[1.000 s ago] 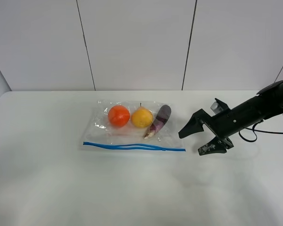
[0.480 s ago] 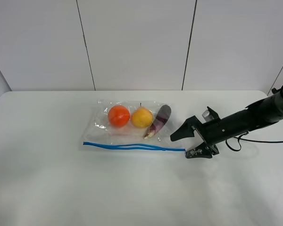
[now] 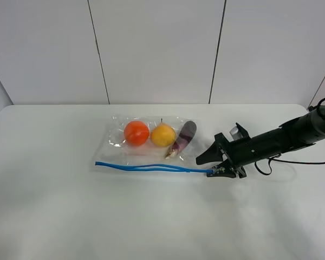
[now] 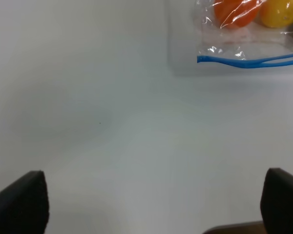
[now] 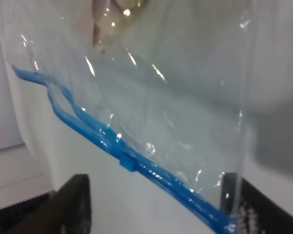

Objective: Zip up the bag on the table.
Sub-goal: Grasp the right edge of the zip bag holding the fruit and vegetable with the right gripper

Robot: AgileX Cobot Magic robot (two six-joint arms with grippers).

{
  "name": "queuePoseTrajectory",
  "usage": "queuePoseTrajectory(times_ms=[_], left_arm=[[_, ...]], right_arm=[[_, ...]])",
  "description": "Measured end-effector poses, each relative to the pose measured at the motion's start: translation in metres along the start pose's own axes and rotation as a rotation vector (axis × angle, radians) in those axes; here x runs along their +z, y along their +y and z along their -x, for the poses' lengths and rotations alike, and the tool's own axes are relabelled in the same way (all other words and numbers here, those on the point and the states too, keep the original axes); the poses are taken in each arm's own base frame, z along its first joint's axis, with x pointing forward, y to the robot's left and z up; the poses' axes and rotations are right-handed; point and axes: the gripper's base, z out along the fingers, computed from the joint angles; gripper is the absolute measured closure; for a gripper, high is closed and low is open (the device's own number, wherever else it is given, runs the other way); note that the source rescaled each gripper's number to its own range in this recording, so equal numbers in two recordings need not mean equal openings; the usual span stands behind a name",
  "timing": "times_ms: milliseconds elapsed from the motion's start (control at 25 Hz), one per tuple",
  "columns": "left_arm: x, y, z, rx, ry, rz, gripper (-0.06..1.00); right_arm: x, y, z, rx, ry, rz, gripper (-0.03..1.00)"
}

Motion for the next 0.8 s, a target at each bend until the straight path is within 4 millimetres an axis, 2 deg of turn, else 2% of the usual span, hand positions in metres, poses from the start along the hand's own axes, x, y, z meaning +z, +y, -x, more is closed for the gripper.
queuePoseTrajectory(times_ms=[320,400,640,800], left_arm=[[0.0,0.0,0.0,0.0,0.0,0.0,-0.06],[0.0,0.0,0.0,0.0,0.0,0.0,-0.06],[0.0,0.0,0.0,0.0,0.0,0.0,-0.06],[0.0,0.0,0.0,0.0,0.0,0.0,-0.06]], right_arm=[[0.0,0.0001,-0.0004,-0.005,0.005,0.001,0.4],[0.0,0.0,-0.0009,-0.008,0.01,0.0,0.45],[0.0,0.0007,-0.0016,-0.009,0.017,0.008,0.77],[0.0,0.001,-0.0018,-0.011,0.02,0.011,0.91]])
